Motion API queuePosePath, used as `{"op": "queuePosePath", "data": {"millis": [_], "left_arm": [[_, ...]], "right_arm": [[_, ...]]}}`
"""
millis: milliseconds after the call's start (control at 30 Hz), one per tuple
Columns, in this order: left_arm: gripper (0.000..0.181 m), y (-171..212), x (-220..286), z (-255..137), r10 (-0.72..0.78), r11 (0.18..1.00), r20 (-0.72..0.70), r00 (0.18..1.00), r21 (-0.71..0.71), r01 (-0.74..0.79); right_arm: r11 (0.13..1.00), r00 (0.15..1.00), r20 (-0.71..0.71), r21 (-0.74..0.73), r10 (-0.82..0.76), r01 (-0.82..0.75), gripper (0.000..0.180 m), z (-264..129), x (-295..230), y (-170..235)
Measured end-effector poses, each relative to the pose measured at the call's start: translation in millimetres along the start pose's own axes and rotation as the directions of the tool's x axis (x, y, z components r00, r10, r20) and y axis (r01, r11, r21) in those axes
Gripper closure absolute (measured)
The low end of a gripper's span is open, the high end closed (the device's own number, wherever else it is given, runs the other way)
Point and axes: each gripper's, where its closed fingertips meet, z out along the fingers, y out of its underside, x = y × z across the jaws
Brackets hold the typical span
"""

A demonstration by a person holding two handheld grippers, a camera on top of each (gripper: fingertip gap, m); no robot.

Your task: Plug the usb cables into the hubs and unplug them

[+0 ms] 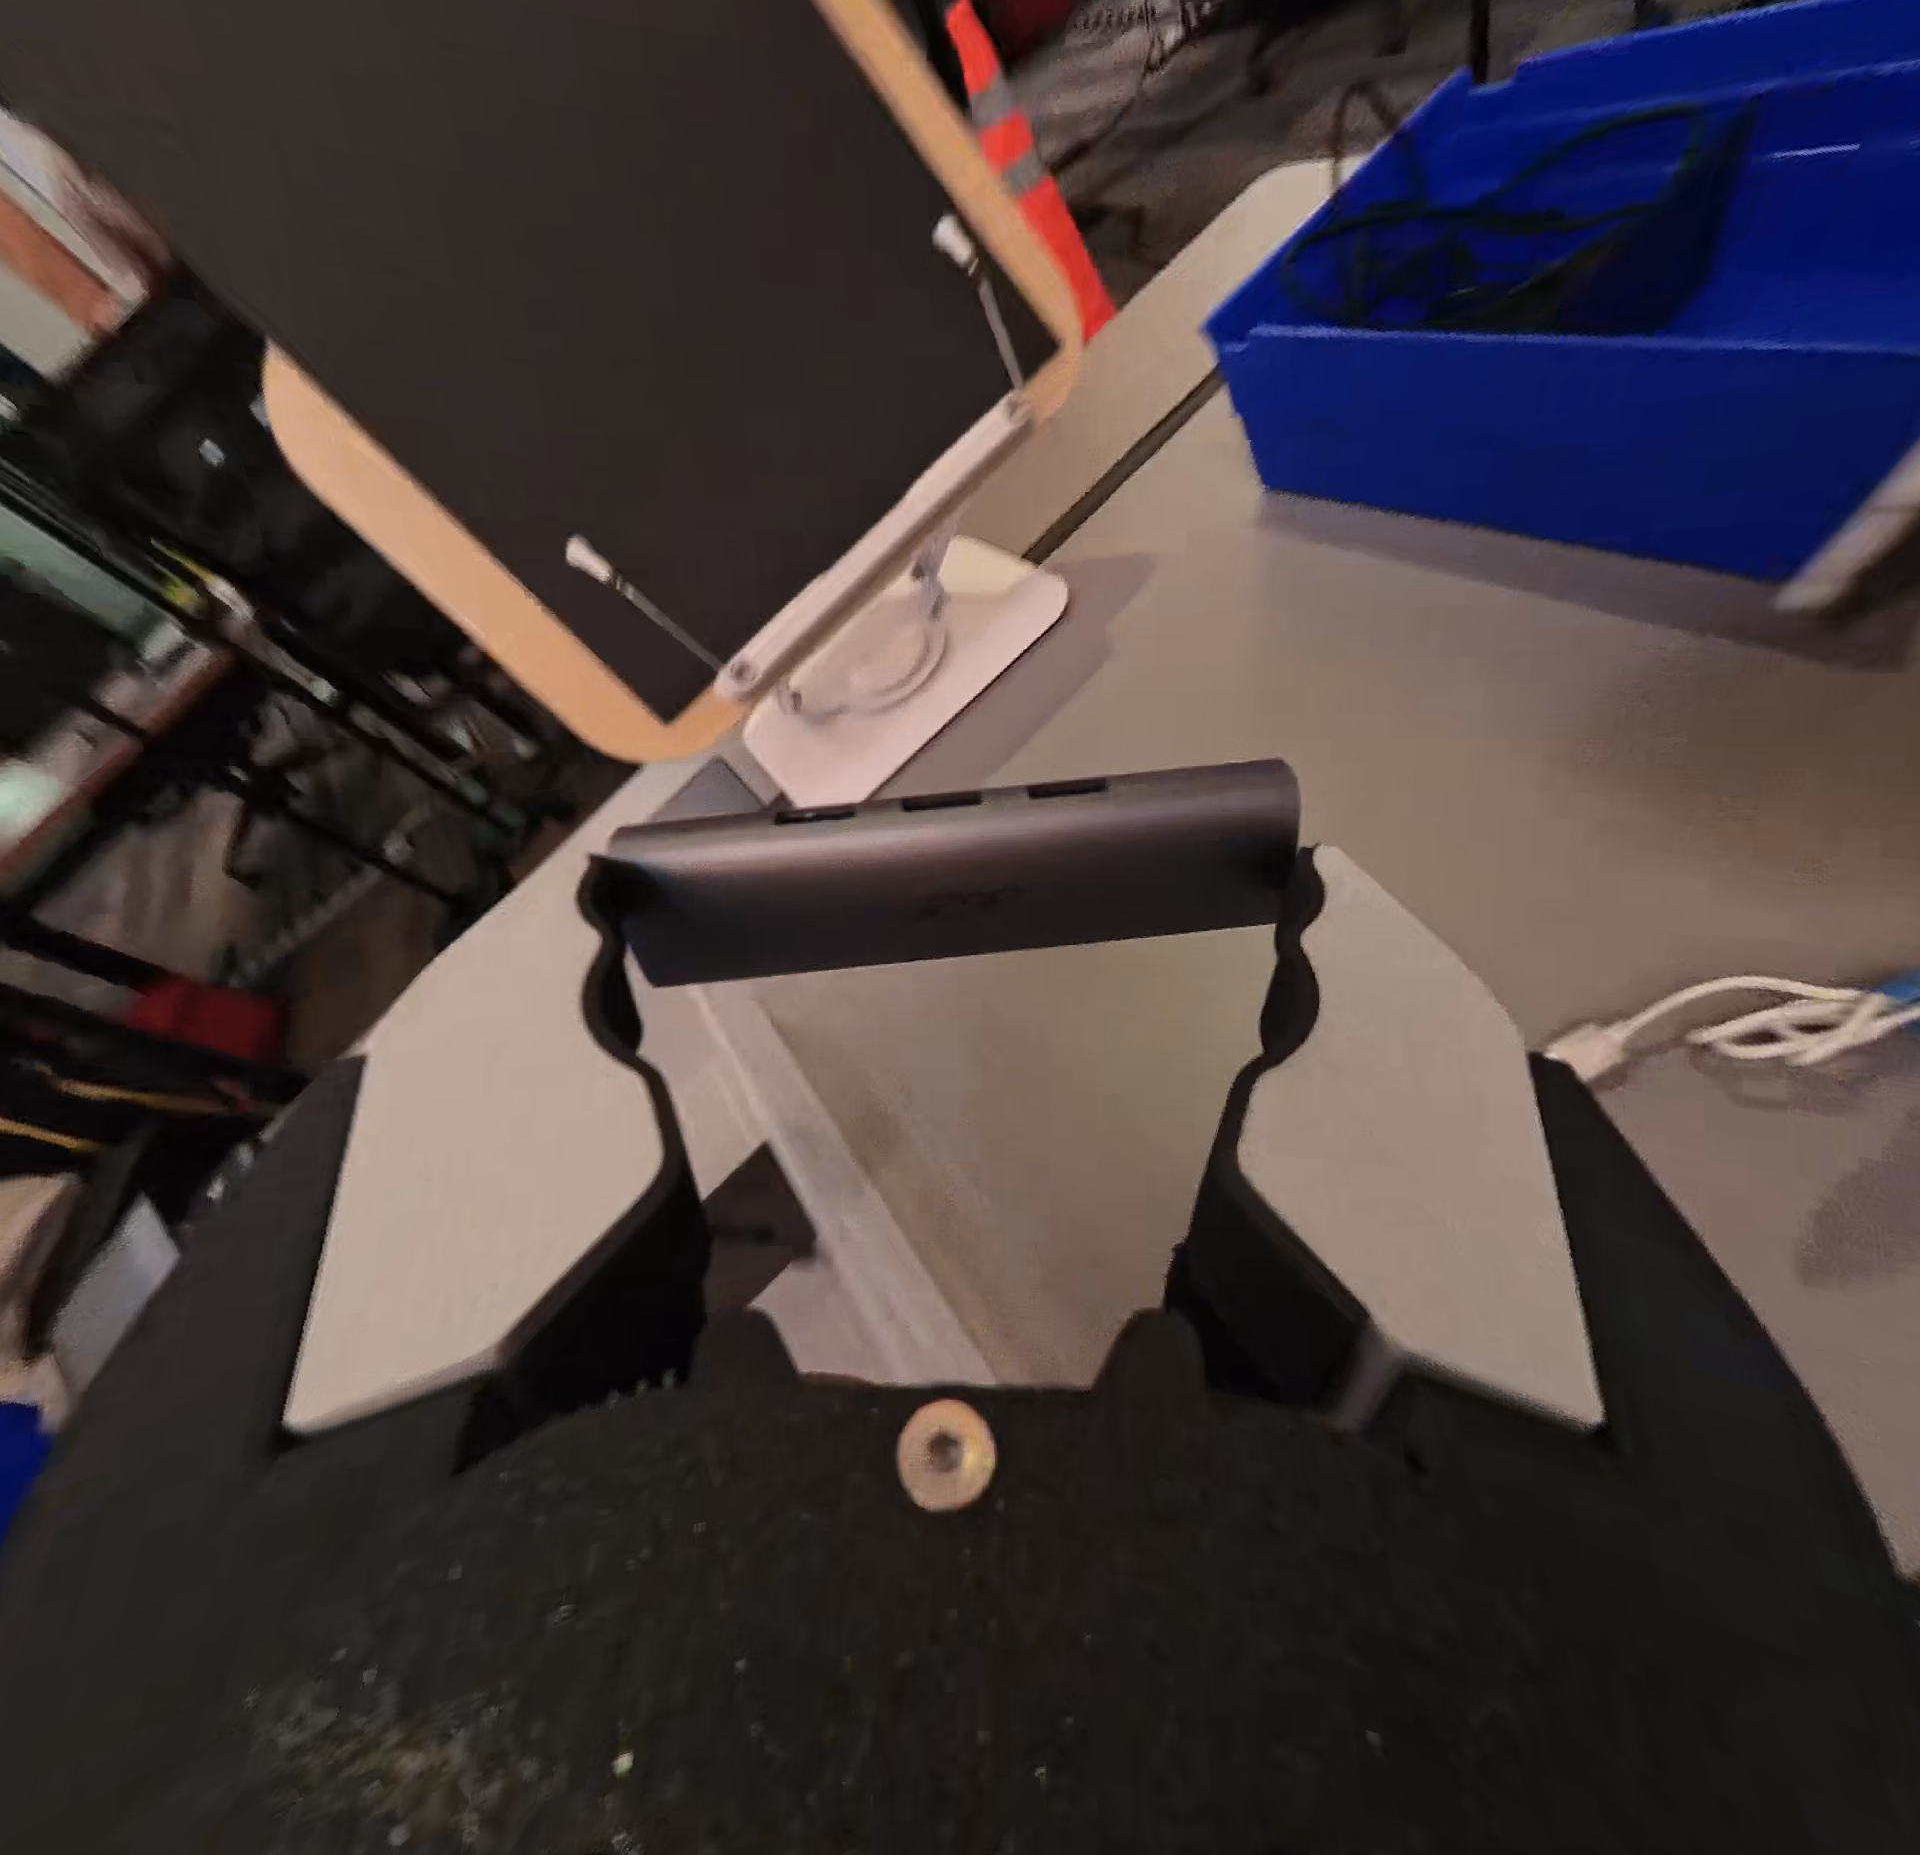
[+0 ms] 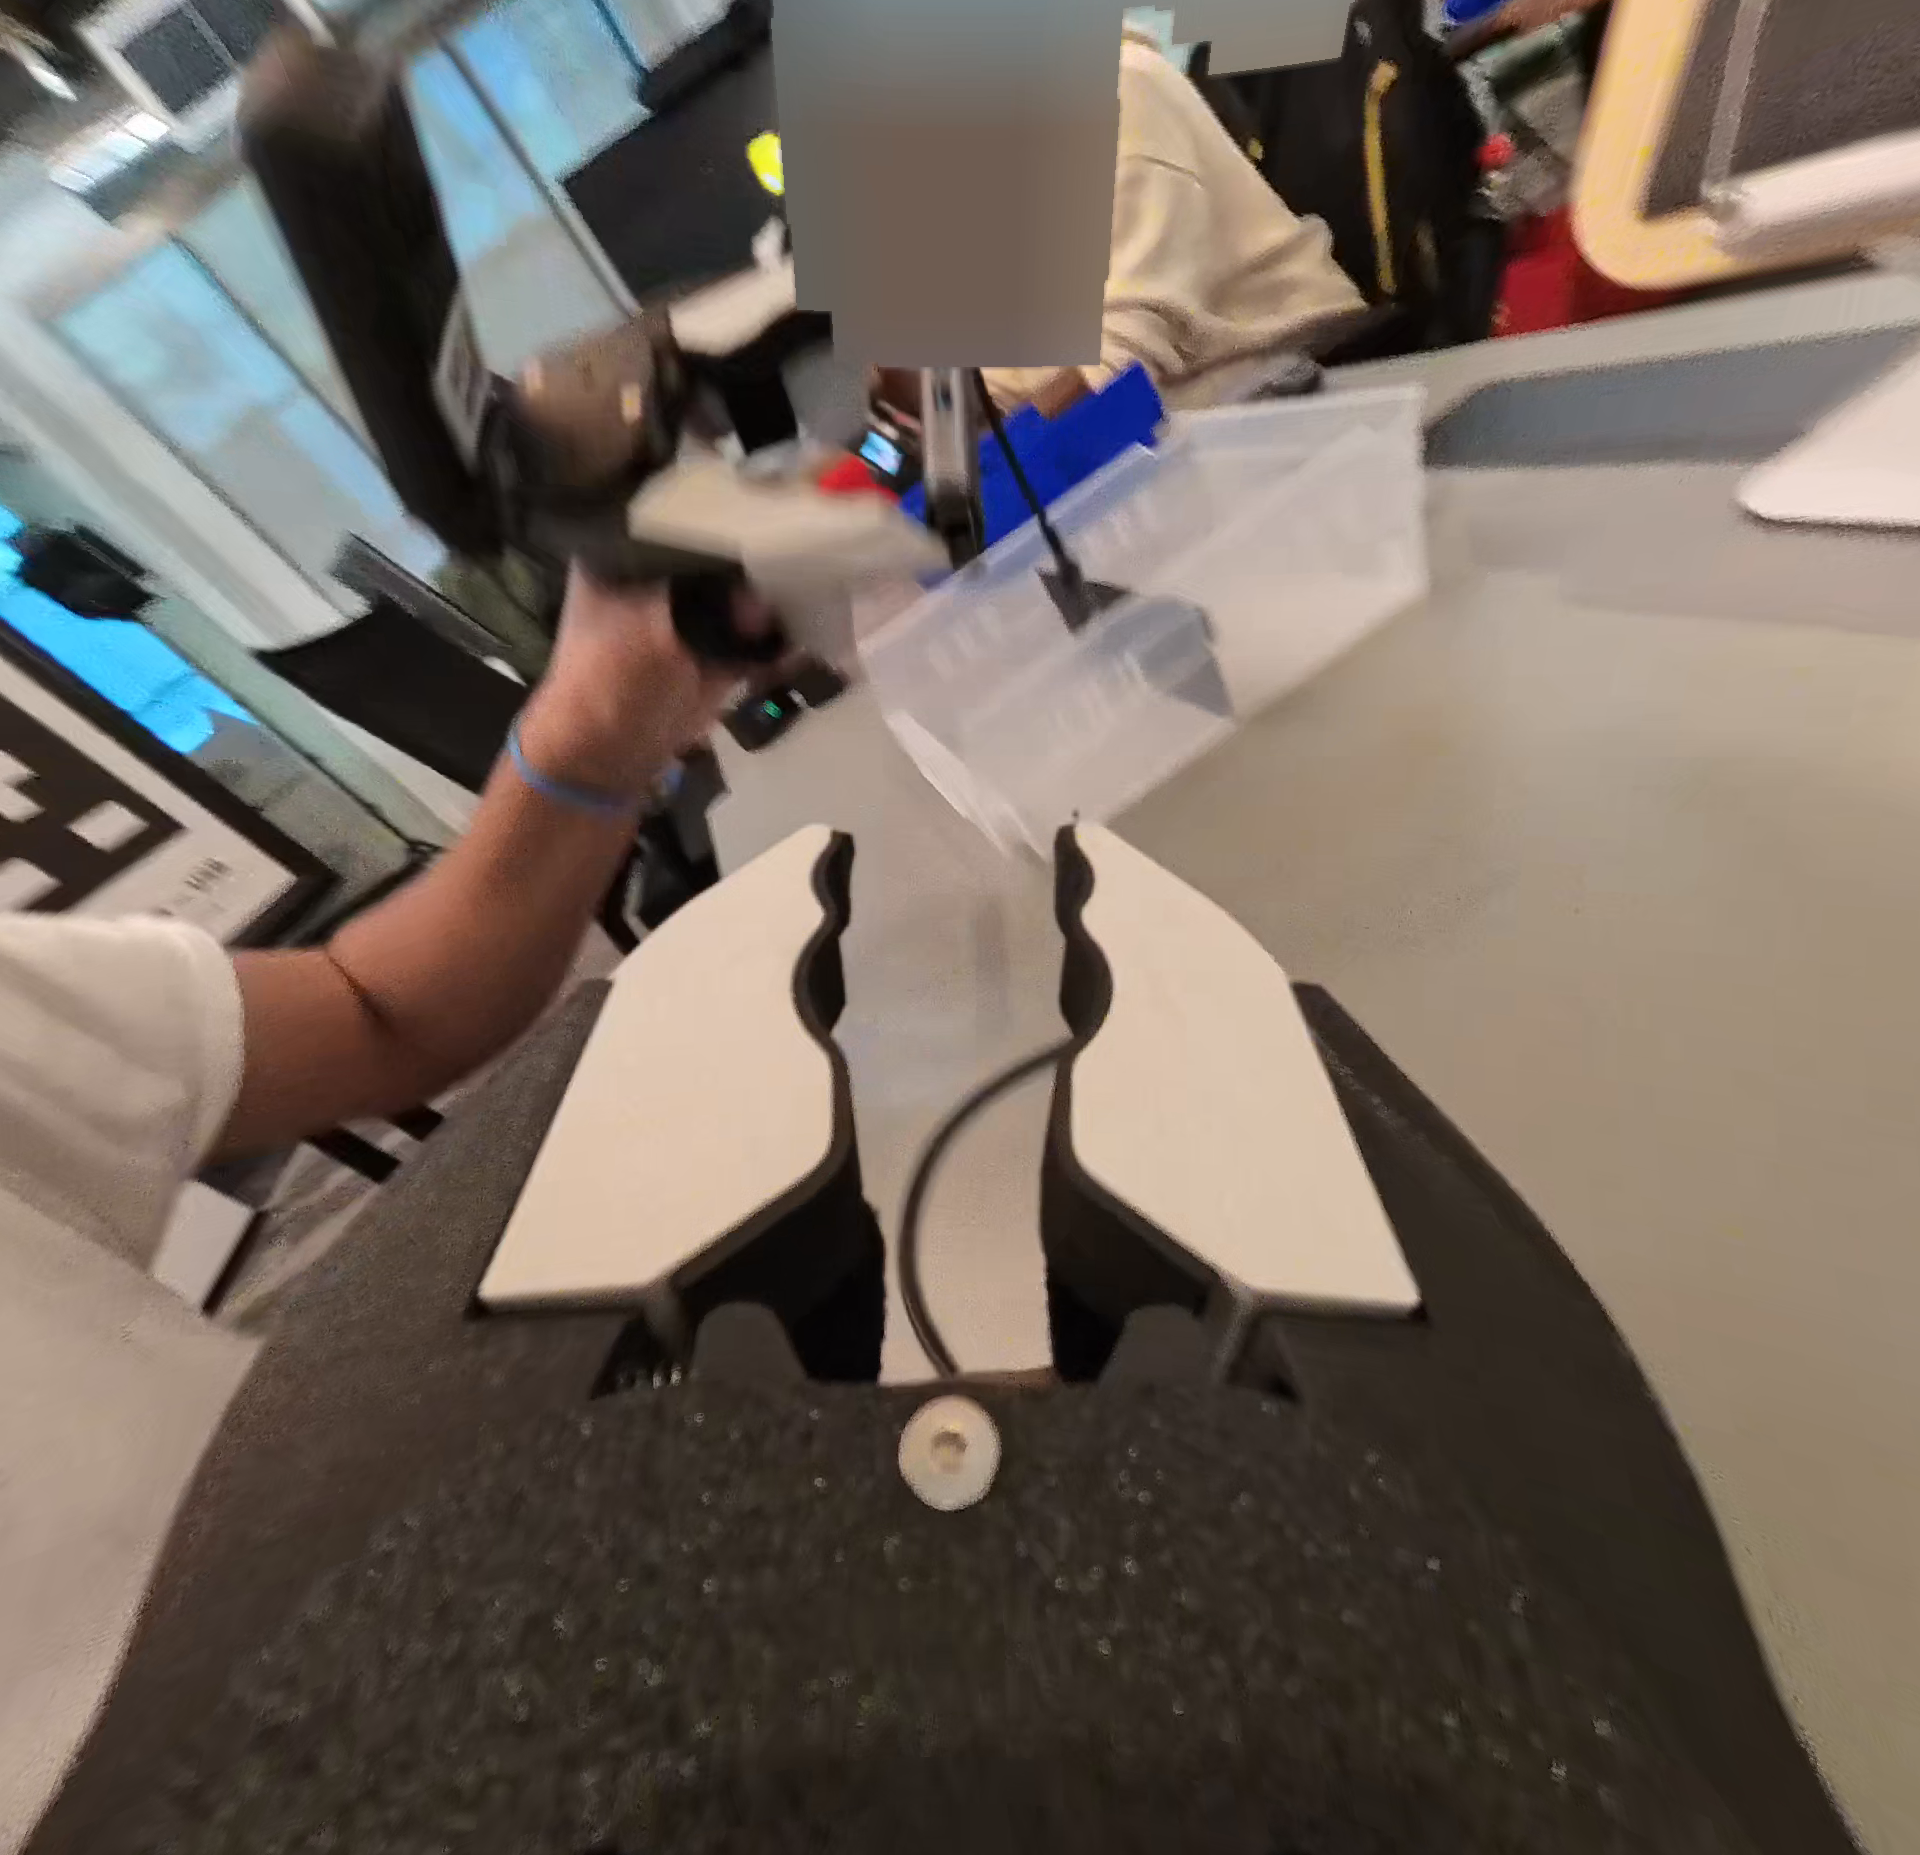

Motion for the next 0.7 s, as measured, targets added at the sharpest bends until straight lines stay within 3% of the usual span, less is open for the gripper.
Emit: {"op": "queuePosePath", "data": {"millis": [167,267,333,400,467,533,600,700], "left_arm": [[0.064,-24,71,-12,0.204,0.972,0.127,0.971,0.092,-0.216],[0.064,-25,104,-15,0.262,0.952,0.125,0.957,0.128,-0.278],[0.064,-21,117,-14,0.331,0.927,0.151,0.931,0.13,-0.351],[0.067,-12,127,-10,0.349,0.926,0.125,0.929,0.102,-0.362],[0.097,-6,132,-14,0.308,0.941,0.116,0.944,0.108,-0.321],[0.122,-5,136,-25,0.277,0.939,0.096,0.956,0.183,-0.291],[0.125,0,134,-33,0.253,0.942,0.075,0.965,0.21,-0.263],[0.127,16,145,-35,0.215,0.964,-0.125,0.969,0.188,-0.19]], "right_arm": [[0.999,0.994,0.106,-0.001,0.039,-0.039,0.128,47,-18,-8],[0.998,0.993,0.109,-0.035,0.051,-0.048,0.14,48,-18,0],[0.996,0.991,0.115,-0.076,0.063,-0.054,0.161,43,-18,8],[0.987,0.995,0.059,-0.133,-0.08,0.087,0.162,37,-11,19],[0.94,0.954,-0.077,-0.211,-0.29,0.269,0.163,30,8,26],[0.855,0.876,-0.121,-0.315,-0.466,0.411,0.163,20,24,34],[0.789,0.822,-0.093,-0.361,-0.561,0.498,0.163,12,30,38],[0.712,0.77,-0.033,-0.408,-0.637,0.572,0.163,2,32,40]]}}
